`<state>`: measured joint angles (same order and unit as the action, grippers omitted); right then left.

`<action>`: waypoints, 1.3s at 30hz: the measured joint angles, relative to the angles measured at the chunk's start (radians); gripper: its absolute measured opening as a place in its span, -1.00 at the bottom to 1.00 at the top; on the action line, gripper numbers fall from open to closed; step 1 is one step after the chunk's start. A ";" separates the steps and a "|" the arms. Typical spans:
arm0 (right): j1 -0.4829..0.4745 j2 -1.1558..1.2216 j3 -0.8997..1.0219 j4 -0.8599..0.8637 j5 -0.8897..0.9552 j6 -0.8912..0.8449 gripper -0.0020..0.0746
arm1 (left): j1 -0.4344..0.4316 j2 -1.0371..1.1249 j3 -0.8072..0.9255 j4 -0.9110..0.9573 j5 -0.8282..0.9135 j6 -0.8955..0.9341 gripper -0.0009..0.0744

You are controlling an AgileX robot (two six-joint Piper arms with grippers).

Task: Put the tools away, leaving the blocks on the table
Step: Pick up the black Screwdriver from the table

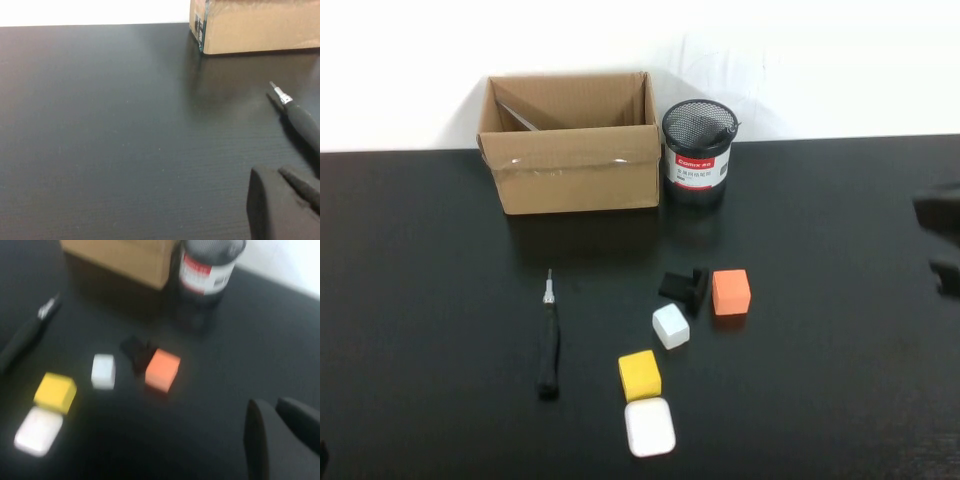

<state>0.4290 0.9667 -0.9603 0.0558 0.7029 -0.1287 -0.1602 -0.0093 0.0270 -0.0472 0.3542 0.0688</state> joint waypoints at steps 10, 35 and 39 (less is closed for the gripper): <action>0.000 -0.015 0.026 -0.013 0.105 0.004 -0.97 | 0.000 0.000 0.000 0.000 0.000 0.000 -0.99; -0.380 -0.489 0.601 -0.128 -0.389 -0.008 -0.97 | 0.000 0.000 0.000 0.000 0.000 0.000 -0.99; -0.380 -0.616 0.814 -0.045 -0.477 -0.008 -0.97 | 0.000 0.000 0.000 0.000 0.000 0.000 -0.99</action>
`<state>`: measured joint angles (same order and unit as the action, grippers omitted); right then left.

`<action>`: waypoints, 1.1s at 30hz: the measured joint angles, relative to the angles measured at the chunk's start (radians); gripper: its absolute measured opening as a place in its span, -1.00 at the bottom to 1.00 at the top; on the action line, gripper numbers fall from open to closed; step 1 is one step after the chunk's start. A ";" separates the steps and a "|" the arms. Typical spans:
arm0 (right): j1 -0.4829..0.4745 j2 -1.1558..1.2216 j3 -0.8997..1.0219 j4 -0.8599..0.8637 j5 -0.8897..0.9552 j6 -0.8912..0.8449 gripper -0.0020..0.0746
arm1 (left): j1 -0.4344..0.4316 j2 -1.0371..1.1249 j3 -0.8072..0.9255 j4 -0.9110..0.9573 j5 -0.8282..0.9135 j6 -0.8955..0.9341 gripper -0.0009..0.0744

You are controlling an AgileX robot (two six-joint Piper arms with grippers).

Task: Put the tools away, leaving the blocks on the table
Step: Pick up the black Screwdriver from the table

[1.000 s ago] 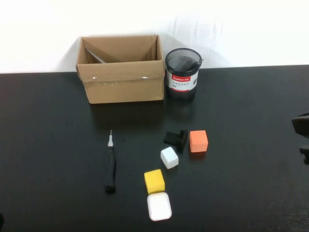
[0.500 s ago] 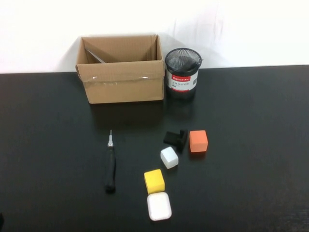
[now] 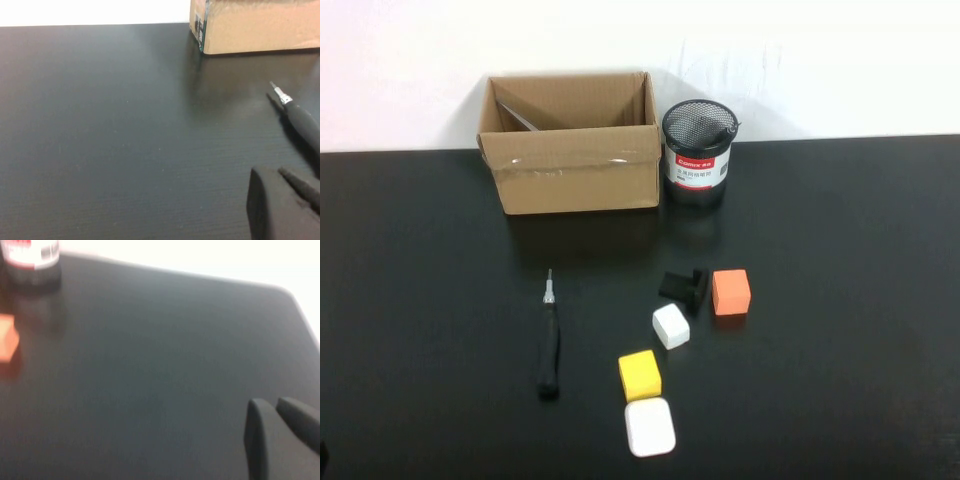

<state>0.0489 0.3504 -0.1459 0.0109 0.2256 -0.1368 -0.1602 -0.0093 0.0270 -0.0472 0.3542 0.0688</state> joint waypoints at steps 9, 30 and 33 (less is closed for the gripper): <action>-0.022 -0.313 0.173 0.010 0.123 0.000 -0.97 | 0.000 0.000 0.000 0.000 0.000 0.000 -0.99; -0.120 -0.363 0.175 0.058 0.141 0.026 -0.97 | 0.000 0.000 0.000 0.019 0.000 0.000 -0.99; -0.120 -0.363 0.175 0.058 0.141 0.026 -0.97 | 0.000 -0.002 0.000 0.019 0.000 0.000 -0.99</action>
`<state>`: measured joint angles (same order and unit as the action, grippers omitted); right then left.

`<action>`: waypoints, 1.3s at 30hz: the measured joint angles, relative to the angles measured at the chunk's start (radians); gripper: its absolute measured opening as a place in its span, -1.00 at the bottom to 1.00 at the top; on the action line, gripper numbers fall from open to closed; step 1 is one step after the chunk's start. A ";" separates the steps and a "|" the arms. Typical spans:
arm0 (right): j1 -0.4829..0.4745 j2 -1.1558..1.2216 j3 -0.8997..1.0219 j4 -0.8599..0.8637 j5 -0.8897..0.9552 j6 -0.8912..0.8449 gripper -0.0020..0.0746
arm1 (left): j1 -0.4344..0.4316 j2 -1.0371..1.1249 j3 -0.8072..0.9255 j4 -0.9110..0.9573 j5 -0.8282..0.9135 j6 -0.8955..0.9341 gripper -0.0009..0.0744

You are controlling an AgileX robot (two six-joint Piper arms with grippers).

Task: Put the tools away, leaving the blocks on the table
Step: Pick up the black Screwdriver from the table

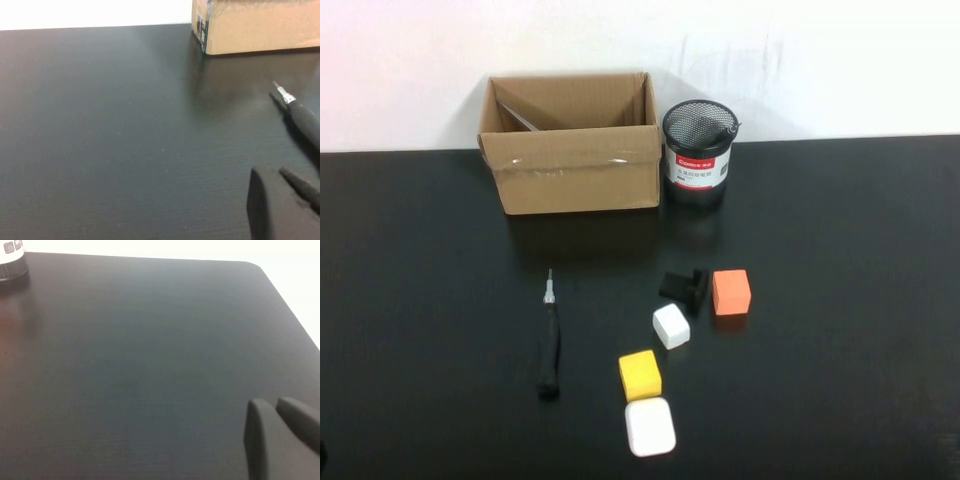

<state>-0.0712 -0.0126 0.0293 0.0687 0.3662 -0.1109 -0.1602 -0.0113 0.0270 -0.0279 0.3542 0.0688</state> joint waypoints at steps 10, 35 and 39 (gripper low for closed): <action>0.000 0.000 0.000 0.000 0.000 0.000 -0.97 | 0.000 0.000 0.000 0.035 -0.048 0.002 -0.99; 0.000 0.000 0.000 0.000 0.002 0.000 -0.97 | 0.000 0.201 -0.797 -0.132 -0.253 -0.009 -0.99; 0.000 0.000 0.000 0.000 0.002 0.000 -0.97 | 0.000 0.319 -0.847 -0.134 -0.028 -0.006 -0.99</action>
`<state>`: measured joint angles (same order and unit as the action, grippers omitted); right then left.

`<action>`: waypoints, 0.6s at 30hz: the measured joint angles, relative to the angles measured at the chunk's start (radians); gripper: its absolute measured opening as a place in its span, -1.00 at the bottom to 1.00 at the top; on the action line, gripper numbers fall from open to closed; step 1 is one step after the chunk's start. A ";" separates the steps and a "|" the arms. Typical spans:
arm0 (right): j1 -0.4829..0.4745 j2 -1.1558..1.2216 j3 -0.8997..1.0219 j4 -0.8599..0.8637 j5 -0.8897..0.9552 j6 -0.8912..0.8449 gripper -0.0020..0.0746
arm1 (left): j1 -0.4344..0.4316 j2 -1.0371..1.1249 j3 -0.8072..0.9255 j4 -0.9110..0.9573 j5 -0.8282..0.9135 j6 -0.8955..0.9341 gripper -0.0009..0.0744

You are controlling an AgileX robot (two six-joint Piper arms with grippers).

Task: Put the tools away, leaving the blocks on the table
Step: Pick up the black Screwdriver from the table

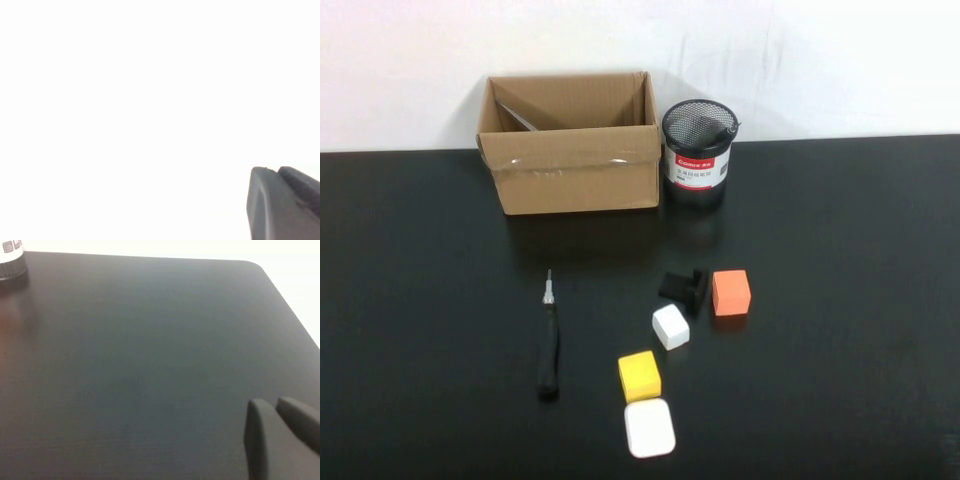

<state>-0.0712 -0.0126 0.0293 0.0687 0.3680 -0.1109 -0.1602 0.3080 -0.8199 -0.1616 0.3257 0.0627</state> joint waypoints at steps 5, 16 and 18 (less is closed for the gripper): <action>0.000 0.000 0.000 0.000 0.000 0.000 -0.97 | 0.000 0.113 0.000 -0.066 0.119 0.000 -0.99; 0.000 0.000 0.000 0.000 0.000 0.000 -0.97 | 0.000 0.630 -0.175 -0.200 0.604 0.049 -0.58; 0.000 0.000 0.000 0.000 0.000 0.000 -0.97 | 0.000 0.742 -0.209 -0.217 0.657 0.049 -0.30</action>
<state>-0.0712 -0.0126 0.0293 0.0687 0.3680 -0.1109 -0.1602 1.0503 -1.0285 -0.3788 0.9827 0.1113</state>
